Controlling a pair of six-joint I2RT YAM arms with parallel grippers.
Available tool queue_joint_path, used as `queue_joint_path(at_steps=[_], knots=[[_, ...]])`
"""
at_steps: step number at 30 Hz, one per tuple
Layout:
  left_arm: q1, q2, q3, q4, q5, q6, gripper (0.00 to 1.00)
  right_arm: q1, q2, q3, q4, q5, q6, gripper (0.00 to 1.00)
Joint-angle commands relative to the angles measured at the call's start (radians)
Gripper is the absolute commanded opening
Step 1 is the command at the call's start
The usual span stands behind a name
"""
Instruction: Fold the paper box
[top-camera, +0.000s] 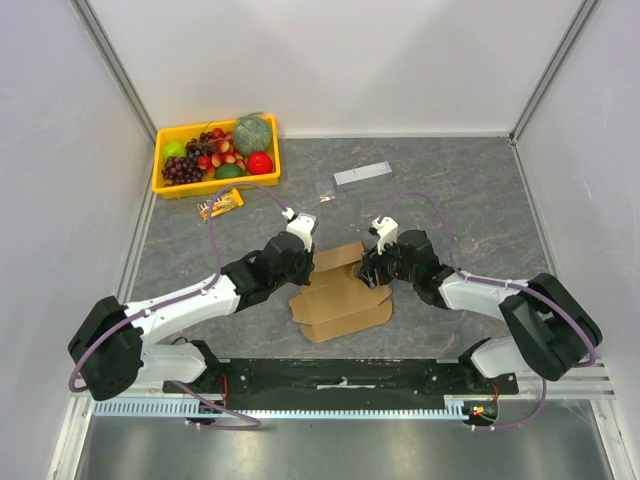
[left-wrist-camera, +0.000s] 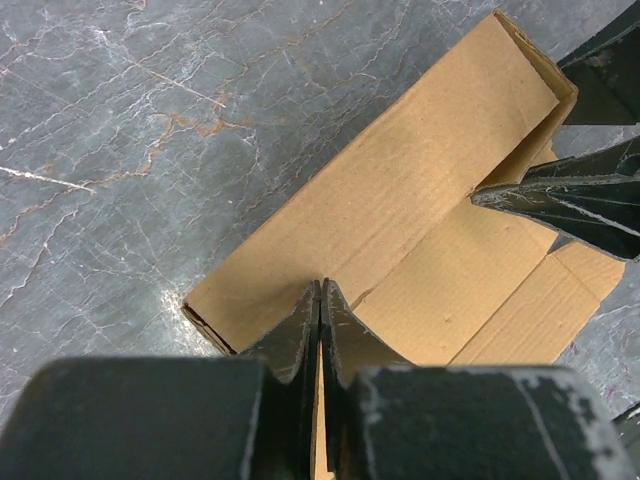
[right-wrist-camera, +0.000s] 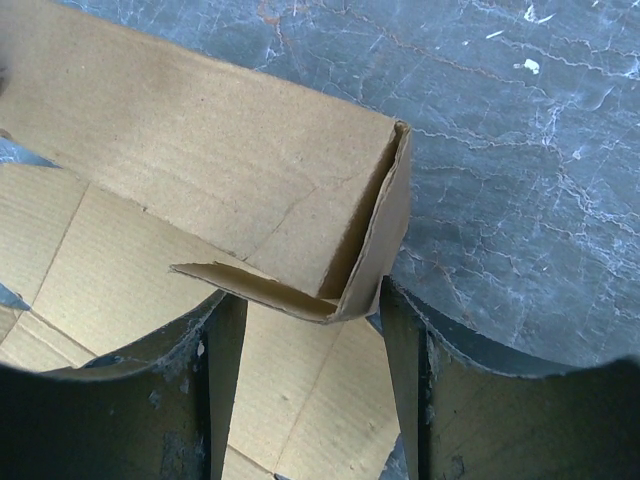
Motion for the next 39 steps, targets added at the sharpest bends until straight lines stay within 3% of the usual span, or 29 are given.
queue_joint_path(at_steps=[1, 13, 28, 39], knots=[[-0.001, 0.01, 0.037, 0.001, 0.019, -0.017, 0.06, 0.009, 0.007, -0.03, 0.125, 0.011, 0.005, 0.63], [-0.001, 0.022, 0.056, -0.011, 0.029, -0.015, 0.06, 0.012, 0.069, -0.072, 0.287, -0.004, 0.019, 0.62], [0.001, 0.022, 0.081, -0.027, 0.024, 0.005, 0.17, 0.026, 0.13, -0.05, 0.352, -0.024, 0.028, 0.62], [0.001, 0.048, 0.079, -0.023, 0.024, 0.008, 0.16, 0.034, 0.171, -0.039, 0.389, -0.009, 0.048, 0.55]])
